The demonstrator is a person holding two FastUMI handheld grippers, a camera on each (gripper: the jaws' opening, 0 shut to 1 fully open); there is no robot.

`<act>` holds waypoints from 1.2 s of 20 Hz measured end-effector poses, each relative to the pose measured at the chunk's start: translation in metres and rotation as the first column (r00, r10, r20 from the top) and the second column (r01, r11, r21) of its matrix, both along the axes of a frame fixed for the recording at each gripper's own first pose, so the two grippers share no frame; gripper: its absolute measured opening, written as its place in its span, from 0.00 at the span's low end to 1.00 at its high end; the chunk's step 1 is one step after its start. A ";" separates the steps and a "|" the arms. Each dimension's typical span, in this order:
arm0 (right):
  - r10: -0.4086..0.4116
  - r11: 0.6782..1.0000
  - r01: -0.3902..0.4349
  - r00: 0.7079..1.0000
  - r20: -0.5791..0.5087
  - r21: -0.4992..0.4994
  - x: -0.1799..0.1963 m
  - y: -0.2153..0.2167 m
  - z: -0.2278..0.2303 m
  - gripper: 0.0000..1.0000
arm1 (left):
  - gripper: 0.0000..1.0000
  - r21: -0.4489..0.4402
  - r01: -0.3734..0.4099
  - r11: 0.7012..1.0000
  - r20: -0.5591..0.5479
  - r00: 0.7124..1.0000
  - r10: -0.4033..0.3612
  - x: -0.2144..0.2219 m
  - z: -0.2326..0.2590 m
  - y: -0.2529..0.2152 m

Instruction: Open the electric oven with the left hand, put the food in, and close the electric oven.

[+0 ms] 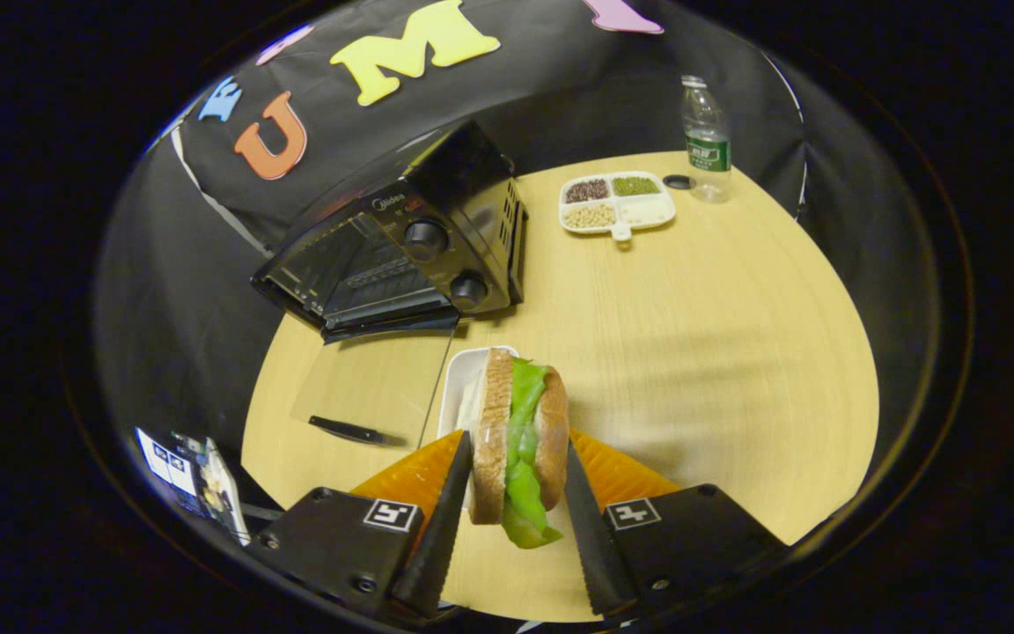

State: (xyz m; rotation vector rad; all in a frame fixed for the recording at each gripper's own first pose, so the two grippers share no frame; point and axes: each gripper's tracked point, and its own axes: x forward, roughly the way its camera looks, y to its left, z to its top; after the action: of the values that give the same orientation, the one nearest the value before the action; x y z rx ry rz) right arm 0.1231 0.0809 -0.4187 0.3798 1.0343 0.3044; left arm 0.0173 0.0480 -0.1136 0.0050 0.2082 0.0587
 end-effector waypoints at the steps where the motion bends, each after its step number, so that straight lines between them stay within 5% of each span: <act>1: 0.002 1.000 -0.002 1.000 -0.021 0.016 0.002 0.000 0.001 0.58 | 0.96 -0.002 0.002 1.000 -0.006 1.000 -0.002 0.002 -0.002 -0.001; 9: 0.028 0.999 -0.028 1.000 0.001 0.030 0.000 0.003 0.019 0.39 | 0.96 -0.009 0.014 1.000 -0.019 1.000 -0.014 0.008 -0.013 -0.002; 16: -0.040 0.989 0.023 0.993 0.114 0.146 0.012 0.024 0.094 0.41 | 0.96 -0.013 0.035 0.999 -0.001 0.999 -0.035 0.003 -0.006 0.002; 21: -0.137 0.924 0.084 0.984 0.117 0.373 0.025 0.082 0.119 0.38 | 0.96 -0.001 0.052 0.999 -0.003 0.999 -0.052 0.003 -0.003 0.011; 22: -0.164 0.897 0.109 0.982 0.095 0.428 0.028 0.097 0.117 0.42 | 0.88 0.003 0.055 0.998 -0.007 0.998 -0.055 0.003 -0.005 0.013; 24: -0.220 0.821 0.169 0.975 0.028 0.545 0.034 0.124 0.113 0.41 | 0.96 0.016 0.056 0.998 -0.016 0.998 -0.056 0.001 -0.005 0.018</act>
State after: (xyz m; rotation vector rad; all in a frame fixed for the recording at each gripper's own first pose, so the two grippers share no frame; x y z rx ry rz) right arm 0.1568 0.2047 -0.3054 0.9720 0.7978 0.4244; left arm 0.0181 0.0665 -0.1187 0.0278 0.2234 0.0046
